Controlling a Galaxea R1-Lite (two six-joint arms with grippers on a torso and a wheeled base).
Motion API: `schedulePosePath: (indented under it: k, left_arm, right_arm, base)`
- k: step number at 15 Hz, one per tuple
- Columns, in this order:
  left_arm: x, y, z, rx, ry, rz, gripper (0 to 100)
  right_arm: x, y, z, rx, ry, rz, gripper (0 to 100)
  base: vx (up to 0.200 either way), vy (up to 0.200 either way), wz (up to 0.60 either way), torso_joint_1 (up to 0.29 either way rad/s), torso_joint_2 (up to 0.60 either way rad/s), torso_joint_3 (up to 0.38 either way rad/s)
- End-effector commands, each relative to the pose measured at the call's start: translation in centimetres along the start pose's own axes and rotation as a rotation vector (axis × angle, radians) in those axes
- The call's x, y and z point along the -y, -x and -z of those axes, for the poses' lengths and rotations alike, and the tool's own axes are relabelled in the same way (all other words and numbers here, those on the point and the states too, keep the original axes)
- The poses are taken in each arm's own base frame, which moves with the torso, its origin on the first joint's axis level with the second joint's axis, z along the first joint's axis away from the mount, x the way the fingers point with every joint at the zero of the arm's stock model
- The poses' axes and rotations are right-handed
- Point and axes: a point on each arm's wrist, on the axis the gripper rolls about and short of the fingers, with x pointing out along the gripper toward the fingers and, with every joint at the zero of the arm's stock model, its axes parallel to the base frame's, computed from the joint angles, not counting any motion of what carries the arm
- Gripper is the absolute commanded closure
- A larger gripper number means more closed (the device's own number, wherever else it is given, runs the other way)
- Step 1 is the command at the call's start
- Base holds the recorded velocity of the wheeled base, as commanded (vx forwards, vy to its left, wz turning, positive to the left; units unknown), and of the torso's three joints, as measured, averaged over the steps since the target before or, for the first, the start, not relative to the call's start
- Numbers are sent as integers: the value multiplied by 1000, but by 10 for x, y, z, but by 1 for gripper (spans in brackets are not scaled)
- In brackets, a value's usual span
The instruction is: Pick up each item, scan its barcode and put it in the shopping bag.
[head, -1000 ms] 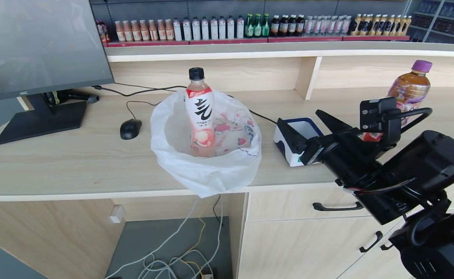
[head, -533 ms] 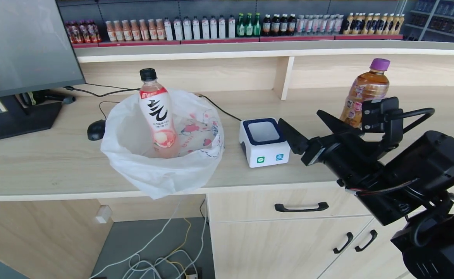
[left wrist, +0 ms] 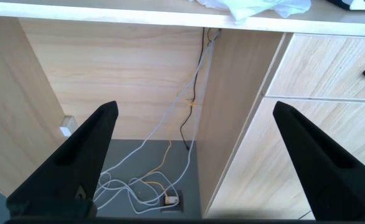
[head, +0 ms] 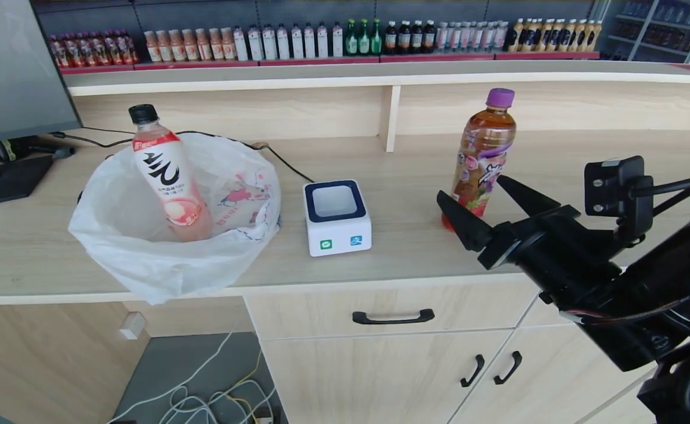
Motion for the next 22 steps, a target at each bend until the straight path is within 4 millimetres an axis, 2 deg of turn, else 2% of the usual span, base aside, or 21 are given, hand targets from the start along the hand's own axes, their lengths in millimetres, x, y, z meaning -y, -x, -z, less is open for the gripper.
schedulePosePath:
  k: [1, 3, 9, 12, 13, 16, 20, 22]
  left_arm:
    - [0, 0, 0, 0, 1, 0, 0]
    - [0, 0, 0, 0, 1, 0, 0]
    - [0, 0, 0, 0, 1, 0, 0]
    - [0, 0, 0, 0, -1, 0, 0]
    - [0, 0, 0, 0, -1, 0, 0]
    - [0, 0, 0, 0, -1, 0, 0]
    - [0, 0, 0, 0, -1, 0, 0]
    - [0, 0, 0, 0, -1, 0, 0]
  right_arm:
    - [0, 4, -5, 13, -2, 0, 0]
    - [-1, 2, -2, 6, 0, -4, 0]
    - [-6, -2, 5, -13, 23, -19, 0]
    - [-32, 3, 5, -18, -9, -109, 0]
    - [-34, 3, 6, -21, -10, -113, 0]
    - [-36, -10, 15, -34, -12, 18, 0]
    - [-40, -40, 19, -48, -4, 85, 0]
    - [-42, -47, 20, -68, 0, 111, 0]
  base:
    - [0, -200, 0, -2, 2, 7]
    - [0, -200, 0, 7, 2, 2]
    - [0, 0, 0, 0, 0, 0]
    - [0, 0, 0, 0, 0, 0]
    - [0, 0, 0, 0, 0, 0]
    - [0, 0, 0, 0, 0, 0]
    - [0, 0, 0, 0, 0, 0]
    - [0, 0, 0, 0, 0, 0]
